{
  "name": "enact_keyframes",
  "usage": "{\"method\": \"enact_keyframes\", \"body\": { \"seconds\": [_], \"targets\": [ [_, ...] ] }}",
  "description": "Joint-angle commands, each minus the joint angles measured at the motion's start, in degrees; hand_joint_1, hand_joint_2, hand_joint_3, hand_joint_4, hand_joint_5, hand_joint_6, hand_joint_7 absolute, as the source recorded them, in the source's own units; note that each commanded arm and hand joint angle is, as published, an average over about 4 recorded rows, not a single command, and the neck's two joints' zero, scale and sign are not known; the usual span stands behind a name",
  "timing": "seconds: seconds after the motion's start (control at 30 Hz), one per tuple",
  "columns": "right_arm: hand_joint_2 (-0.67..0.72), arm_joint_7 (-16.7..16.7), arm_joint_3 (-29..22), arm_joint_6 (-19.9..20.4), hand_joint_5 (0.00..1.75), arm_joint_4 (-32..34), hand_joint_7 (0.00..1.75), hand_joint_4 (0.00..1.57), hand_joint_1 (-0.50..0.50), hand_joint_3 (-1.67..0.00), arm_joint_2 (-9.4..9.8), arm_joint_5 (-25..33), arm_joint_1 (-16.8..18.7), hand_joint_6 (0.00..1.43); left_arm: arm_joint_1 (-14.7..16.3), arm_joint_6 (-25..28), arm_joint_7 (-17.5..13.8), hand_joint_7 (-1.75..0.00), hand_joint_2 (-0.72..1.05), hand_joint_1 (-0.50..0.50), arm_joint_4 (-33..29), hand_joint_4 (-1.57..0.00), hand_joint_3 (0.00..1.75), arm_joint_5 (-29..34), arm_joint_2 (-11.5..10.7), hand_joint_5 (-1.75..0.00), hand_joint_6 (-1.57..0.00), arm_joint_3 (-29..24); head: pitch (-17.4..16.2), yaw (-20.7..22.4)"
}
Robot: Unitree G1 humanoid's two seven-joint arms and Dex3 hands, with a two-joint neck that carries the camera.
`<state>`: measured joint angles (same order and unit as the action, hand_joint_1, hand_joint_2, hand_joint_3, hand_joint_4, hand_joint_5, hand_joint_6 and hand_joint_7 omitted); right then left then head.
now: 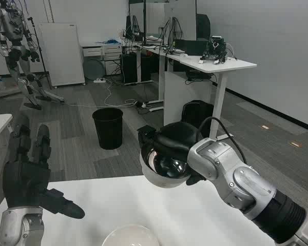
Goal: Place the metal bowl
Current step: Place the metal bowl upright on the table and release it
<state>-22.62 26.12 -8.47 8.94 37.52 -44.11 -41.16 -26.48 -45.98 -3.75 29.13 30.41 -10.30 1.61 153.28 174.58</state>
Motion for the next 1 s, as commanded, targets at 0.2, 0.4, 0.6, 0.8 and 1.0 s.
{"method": "enact_keyframes", "body": {
  "seconds": [0.2, 0.4, 0.6, 0.8, 1.0],
  "targets": [
    [-0.35, -1.6, 2.4, -2.2, 0.97, 3.4, 1.40, 1.57, -0.29, -1.51, 1.77, 0.7, 0.6, 0.78, 4.8, 0.7, -1.0, 0.00, -0.72, -0.50, -7.4, 0.00, 0.09, 2.4, -0.8, 0.00, 0.00, 1.1, -0.9, 2.0],
    [-0.35, -1.6, 2.5, -2.2, 0.97, 3.1, 1.40, 1.57, -0.26, -1.51, 1.77, 0.8, 0.5, 0.80, 4.8, 0.7, -1.0, 0.00, -0.72, -0.50, -7.3, 0.00, 0.09, 2.4, -0.8, 0.00, 0.00, 1.0, -1.2, 2.1],
    [-0.35, -1.6, 3.2, -2.2, 0.97, 1.6, 1.40, 1.57, -0.26, -1.53, 1.86, 1.0, 0.1, 0.79, 4.8, 0.7, -1.0, 0.00, -0.72, -0.50, -7.3, 0.00, 0.07, 2.4, -0.8, 0.00, 0.00, 1.0, -1.8, 1.8],
    [-0.37, -1.5, 4.9, -2.2, 1.02, -3.4, 1.40, 1.57, -0.26, -1.51, 2.73, 0.3, -0.3, 0.80, 4.8, 0.7, -1.0, 0.00, -0.72, -0.50, -7.2, 0.00, 0.09, 2.4, -0.8, 0.00, 0.00, 0.8, -2.1, 1.8],
    [-0.35, -1.1, 5.9, -2.2, 1.07, -7.1, 1.40, 1.57, -0.29, -1.55, 3.46, -0.2, 0.9, 0.80, 4.8, 0.7, -1.0, 0.00, -0.72, -0.50, -7.0, 0.00, 0.09, 2.5, -0.8, 0.00, 0.00, 0.8, -2.8, 0.4]
  ]
}}
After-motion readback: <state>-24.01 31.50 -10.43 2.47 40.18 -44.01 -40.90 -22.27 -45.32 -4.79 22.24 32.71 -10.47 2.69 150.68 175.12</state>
